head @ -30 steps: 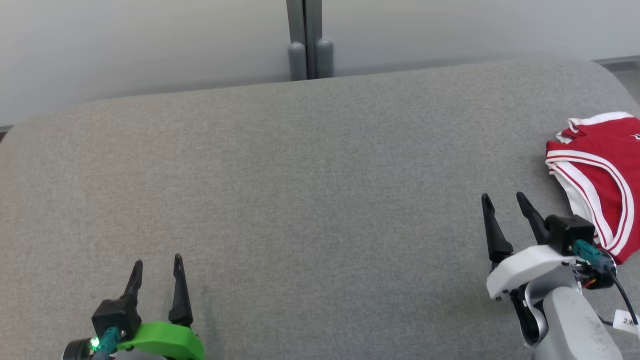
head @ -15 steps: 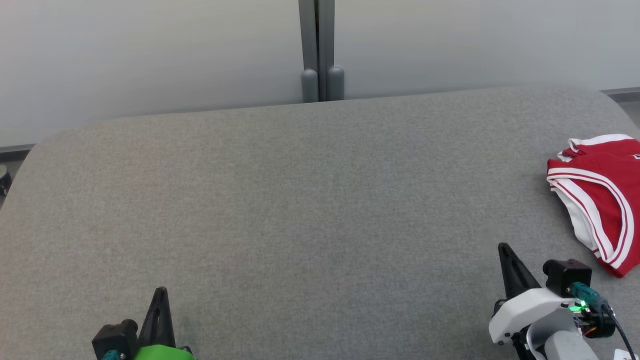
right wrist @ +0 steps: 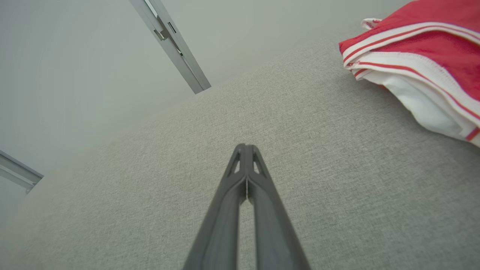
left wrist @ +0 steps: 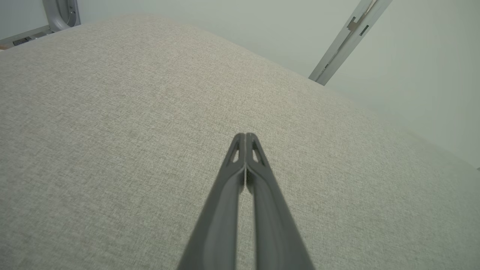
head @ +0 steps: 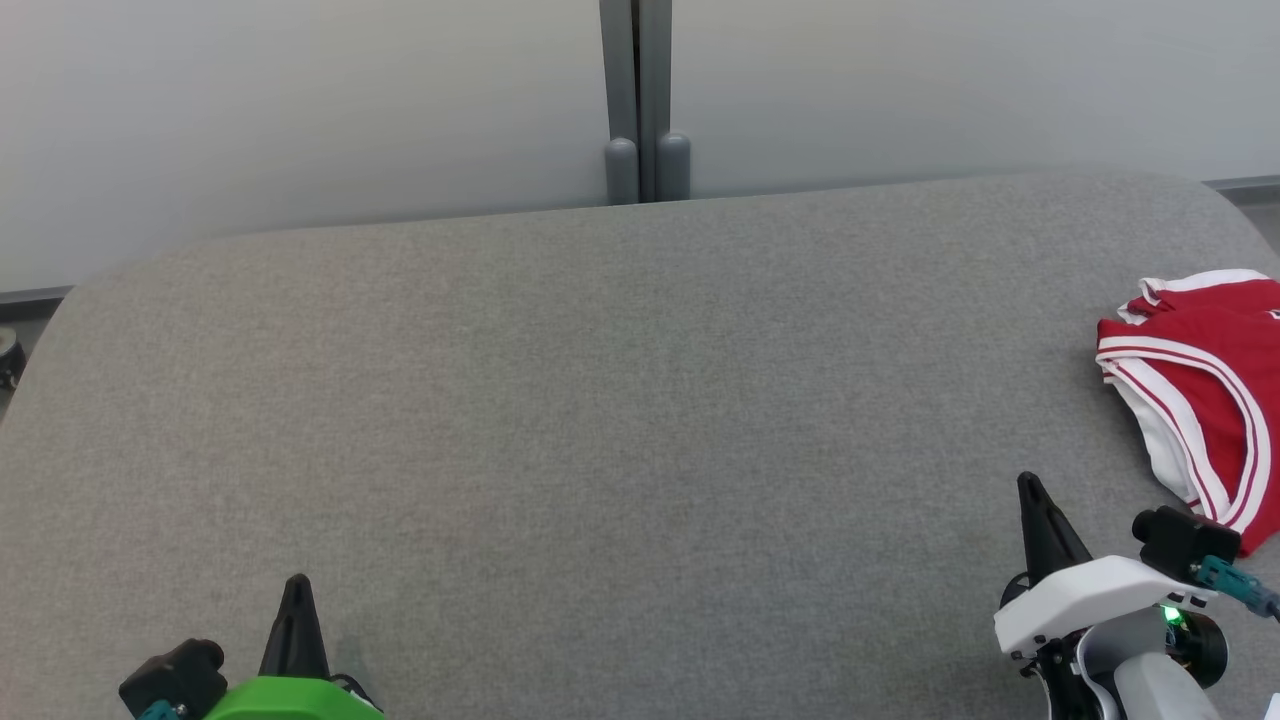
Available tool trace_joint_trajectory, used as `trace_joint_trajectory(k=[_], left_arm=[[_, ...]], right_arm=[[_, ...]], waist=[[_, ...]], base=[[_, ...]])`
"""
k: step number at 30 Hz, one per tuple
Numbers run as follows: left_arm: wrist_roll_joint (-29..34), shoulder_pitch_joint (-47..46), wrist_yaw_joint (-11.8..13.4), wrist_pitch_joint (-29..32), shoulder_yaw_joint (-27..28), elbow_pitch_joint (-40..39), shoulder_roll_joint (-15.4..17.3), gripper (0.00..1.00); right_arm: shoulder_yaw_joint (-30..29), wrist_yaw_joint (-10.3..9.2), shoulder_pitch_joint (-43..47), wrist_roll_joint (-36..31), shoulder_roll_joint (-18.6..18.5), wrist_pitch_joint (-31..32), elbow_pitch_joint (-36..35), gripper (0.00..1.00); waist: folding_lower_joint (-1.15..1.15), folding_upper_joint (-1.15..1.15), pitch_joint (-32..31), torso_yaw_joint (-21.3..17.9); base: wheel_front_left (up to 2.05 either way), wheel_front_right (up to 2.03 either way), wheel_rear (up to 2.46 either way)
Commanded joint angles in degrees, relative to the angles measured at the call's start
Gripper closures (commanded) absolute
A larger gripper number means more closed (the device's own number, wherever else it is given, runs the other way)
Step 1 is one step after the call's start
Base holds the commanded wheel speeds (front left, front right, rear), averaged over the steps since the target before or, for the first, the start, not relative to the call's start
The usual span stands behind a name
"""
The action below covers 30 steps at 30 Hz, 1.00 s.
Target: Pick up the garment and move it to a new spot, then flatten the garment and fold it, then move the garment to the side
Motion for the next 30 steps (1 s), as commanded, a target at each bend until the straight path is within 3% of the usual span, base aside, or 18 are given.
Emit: trace_joint_trajectory(k=[1,30], left_arm=[[-2.5,-1.9,-0.2,0.6,0.3,-1.2,0.3,1.00],[-25.3,-4.0,-0.6,6.7,2.1,-4.3,0.4,1.00]], right_arm=[[-0.1,-0.02,-0.3,2.6,-0.4,0.5,-1.5,1.00],[-0.6,-0.04,1.0,26.4,-0.6,6.6,-6.0,1.00]], waist=[[0.00,0.00,0.0,0.0],[0.00,0.00,0.1,0.3]], base=[[0.00,0.00,0.00],[0.00,0.00,0.00]])
